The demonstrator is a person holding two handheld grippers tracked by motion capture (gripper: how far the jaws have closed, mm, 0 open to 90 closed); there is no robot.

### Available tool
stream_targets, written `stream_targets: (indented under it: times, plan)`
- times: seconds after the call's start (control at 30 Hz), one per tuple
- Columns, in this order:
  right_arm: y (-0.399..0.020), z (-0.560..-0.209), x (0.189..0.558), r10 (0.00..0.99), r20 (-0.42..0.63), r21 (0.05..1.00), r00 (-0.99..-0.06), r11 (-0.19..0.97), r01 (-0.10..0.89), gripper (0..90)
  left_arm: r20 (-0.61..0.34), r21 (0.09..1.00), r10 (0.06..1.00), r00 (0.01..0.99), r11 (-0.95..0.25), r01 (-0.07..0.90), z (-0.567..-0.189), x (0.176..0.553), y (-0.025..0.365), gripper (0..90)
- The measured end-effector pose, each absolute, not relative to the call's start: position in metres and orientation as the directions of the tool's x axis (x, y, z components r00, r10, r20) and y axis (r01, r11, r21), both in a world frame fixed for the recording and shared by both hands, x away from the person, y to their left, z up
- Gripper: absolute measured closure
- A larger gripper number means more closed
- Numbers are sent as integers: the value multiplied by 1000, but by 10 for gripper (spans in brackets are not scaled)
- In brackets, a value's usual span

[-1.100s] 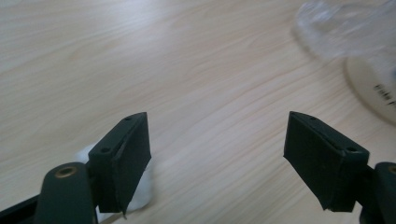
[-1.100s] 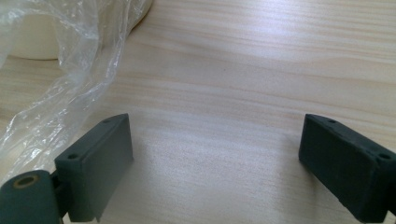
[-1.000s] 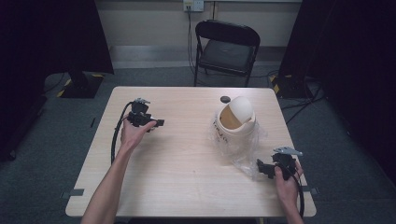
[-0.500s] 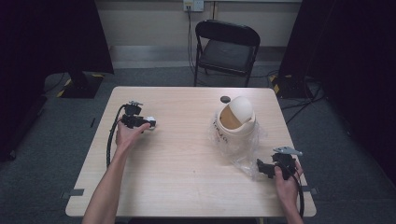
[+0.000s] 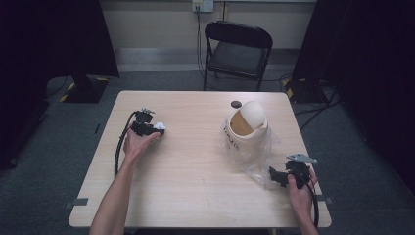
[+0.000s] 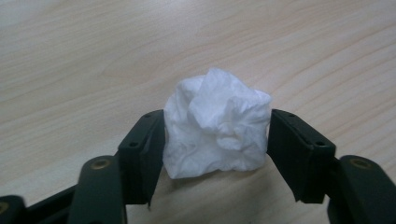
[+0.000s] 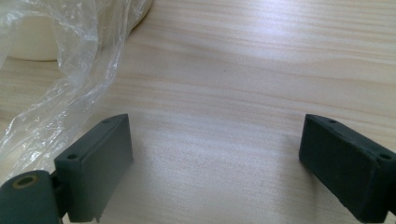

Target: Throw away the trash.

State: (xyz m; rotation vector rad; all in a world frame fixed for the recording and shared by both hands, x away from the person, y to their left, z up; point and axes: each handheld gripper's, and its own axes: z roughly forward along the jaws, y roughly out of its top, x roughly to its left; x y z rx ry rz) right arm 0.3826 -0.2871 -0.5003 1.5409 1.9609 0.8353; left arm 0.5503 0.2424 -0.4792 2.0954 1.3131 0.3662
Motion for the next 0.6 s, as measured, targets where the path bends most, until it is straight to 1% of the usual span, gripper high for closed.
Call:
stream_targets:
  times: [0.03, 0.07, 0.13, 0.23, 0.27, 0.3, 0.33, 0.4, 0.47, 0.57, 0.6]
  plan:
    - [-287, -500, 383, 973, -17, 730, -229, 169, 662, 86, -87, 639, 877, 472, -314, 702, -481, 550, 239, 388]
    - [-287, -500, 383, 973, -17, 730, -229, 169, 662, 86, -57, 633, 873, 485, -344, 694, -482, 550, 236, 389]
    - [-287, -500, 383, 973, -15, 730, -230, 168, 663, 87, -58, 633, 877, 476, -336, 697, -484, 550, 234, 395]
    - [-287, -500, 383, 973, -16, 730, -230, 168, 663, 86, -42, 638, 881, 471, -339, 691, -484, 550, 233, 442]
    - [-287, -500, 383, 973, -16, 730, -229, 168, 662, 86, -36, 640, 882, 471, -341, 688, -483, 550, 233, 481]
    - [-287, -500, 383, 973, -17, 730, -229, 168, 662, 86, -36, 642, 880, 473, -343, 686, -483, 550, 233, 546]
    - [-287, -500, 383, 973, -15, 730, -229, 167, 663, 86, -26, 642, 878, 479, -352, 681, -483, 549, 232, 556]
    - [-287, -500, 383, 973, -17, 730, -229, 169, 662, 86, -22, 644, 872, 488, -361, 675, -483, 548, 231, 649]
    - [-287, -500, 383, 973, -16, 730, -229, 168, 662, 86, -18, 642, 871, 491, -366, 673, -482, 547, 231, 710]
    - [-287, -500, 383, 973, -17, 730, -229, 168, 662, 86, -11, 651, 871, 490, -366, 665, -482, 545, 230, 748]
    - [-287, -500, 383, 973, -16, 730, -229, 168, 662, 86, -25, 647, 873, 487, -358, 674, -482, 544, 230, 755]
